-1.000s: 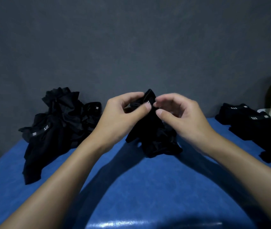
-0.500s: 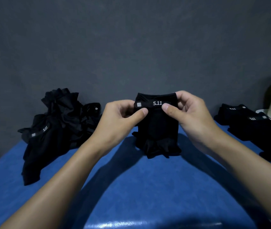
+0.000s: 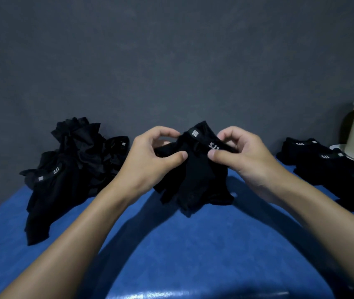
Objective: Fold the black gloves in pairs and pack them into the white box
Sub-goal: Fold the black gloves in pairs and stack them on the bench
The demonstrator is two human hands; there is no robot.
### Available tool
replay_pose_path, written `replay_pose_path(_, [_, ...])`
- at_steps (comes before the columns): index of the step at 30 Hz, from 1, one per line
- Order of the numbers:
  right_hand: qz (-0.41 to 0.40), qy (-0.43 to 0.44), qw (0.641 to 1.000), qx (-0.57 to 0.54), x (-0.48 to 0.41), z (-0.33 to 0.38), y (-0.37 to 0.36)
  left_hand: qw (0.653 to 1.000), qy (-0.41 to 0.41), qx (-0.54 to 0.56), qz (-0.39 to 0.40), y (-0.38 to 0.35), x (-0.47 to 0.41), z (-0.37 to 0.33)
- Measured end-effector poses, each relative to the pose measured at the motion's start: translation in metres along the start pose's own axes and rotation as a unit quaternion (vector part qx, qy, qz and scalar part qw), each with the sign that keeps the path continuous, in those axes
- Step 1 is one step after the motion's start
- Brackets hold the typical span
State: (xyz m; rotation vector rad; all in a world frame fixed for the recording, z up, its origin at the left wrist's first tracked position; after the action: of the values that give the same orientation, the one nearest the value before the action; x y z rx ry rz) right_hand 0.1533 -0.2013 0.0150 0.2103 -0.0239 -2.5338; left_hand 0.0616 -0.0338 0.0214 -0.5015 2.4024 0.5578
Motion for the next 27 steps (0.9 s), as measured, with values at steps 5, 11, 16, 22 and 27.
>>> replay_pose_path(5, [0.048,0.003,0.999,0.026,0.004,0.001,-0.007,0.999,-0.012,-0.018,0.034,-0.002,0.0,-0.006])
replay_pose_path(11, [-0.001,-0.019,1.0,0.007,0.001,-0.004,0.002,0.998,0.018,0.055,-0.009,0.002,-0.001,-0.002])
replay_pose_path(16, [0.029,-0.013,0.999,0.04,0.004,-0.001,-0.001,0.999,-0.004,0.04,0.007,0.001,0.0,-0.007])
replay_pose_path(22, [0.029,0.004,0.997,0.068,0.009,0.001,-0.006,0.998,-0.011,-0.009,-0.053,0.008,-0.003,-0.003])
replay_pose_path(27, [0.017,-0.018,0.994,0.11,0.008,-0.003,-0.004,0.997,0.001,-0.037,-0.072,0.009,-0.003,0.002])
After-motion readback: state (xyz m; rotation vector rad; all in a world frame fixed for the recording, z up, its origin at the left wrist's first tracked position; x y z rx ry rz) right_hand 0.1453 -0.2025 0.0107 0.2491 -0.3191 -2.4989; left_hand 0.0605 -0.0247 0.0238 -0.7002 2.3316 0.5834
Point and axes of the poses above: each hand's wrist, its own x-axis away from the middle knuckle, its own y-axis out of the back of the hand, z = x × y, the point moved 5 cm from there along -x, towards the middle knuckle, and after that the axes turned 15 degrees about -y, right-handed, at the moved point
